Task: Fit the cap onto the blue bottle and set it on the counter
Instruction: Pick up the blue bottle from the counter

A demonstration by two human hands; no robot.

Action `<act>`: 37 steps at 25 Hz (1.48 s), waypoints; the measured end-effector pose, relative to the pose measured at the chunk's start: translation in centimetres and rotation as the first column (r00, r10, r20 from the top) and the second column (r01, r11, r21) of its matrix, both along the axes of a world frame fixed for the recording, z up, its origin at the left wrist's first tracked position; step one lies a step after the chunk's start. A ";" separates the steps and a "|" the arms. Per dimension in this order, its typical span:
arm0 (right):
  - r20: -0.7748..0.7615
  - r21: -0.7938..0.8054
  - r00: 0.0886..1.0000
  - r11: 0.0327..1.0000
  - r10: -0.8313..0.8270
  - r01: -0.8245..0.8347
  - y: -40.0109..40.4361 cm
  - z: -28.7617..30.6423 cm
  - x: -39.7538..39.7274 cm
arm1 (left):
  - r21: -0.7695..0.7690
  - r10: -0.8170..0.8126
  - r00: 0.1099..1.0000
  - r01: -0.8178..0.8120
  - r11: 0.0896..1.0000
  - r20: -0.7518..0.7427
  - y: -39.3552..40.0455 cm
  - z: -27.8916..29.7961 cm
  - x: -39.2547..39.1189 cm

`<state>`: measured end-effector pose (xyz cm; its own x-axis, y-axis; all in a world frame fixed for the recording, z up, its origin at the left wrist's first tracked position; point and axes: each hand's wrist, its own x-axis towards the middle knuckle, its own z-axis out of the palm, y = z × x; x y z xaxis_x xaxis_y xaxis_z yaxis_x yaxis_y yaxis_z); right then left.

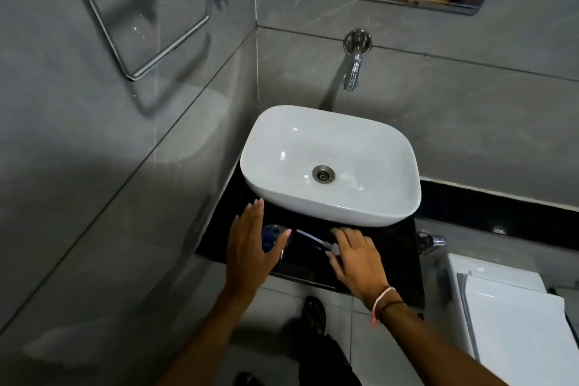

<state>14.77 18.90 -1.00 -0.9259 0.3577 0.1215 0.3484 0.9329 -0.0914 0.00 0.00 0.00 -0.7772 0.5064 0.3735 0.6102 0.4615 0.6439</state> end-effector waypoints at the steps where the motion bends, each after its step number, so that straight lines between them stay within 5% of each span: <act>1: 0.085 -0.014 0.995 0.999 -0.043 0.044 0.3 -0.7 -0.1 | 0.007 -0.014 0.997 0.013 1.000 0.076 0.0 -0.8 0.1; 4: 0.161 -0.183 0.983 0.975 -0.094 0.123 1.0 -1.8 -0.4 | -0.023 0.000 0.975 0.005 1.000 0.223 0.5 -2.0 0.4; 10: -0.308 -0.623 0.923 0.782 -0.232 -0.011 0.5 -0.2 -1.4 | 0.004 0.089 0.975 -0.092 0.996 0.204 1.1 -2.8 0.8; 14: -0.493 -0.622 0.843 0.764 -0.215 -0.169 -0.6 3.2 -1.0 | -0.016 0.088 0.981 -0.087 0.996 0.170 1.2 -3.1 0.7; 18: -0.522 -0.556 0.845 0.798 -0.118 -0.231 -0.8 5.7 -0.7 | -0.069 0.077 0.991 -0.070 0.995 0.110 0.8 -3.4 0.5; 28: -0.182 -0.300 0.925 0.877 0.335 -0.376 -0.1 12.3 -5.6 | -0.097 0.048 0.998 -0.043 0.994 0.046 0.6 -3.6 -0.2; 33: 0.132 -0.202 0.842 0.846 0.523 -0.494 -1.9 13.2 -10.8 | -0.077 0.023 1.000 -0.022 0.997 0.015 0.7 -3.7 -0.6; 37: 0.367 -0.176 0.776 0.857 0.513 -0.484 -3.7 10.9 -12.9 | -0.068 0.038 0.999 -0.038 0.997 -0.004 0.6 -4.4 -0.7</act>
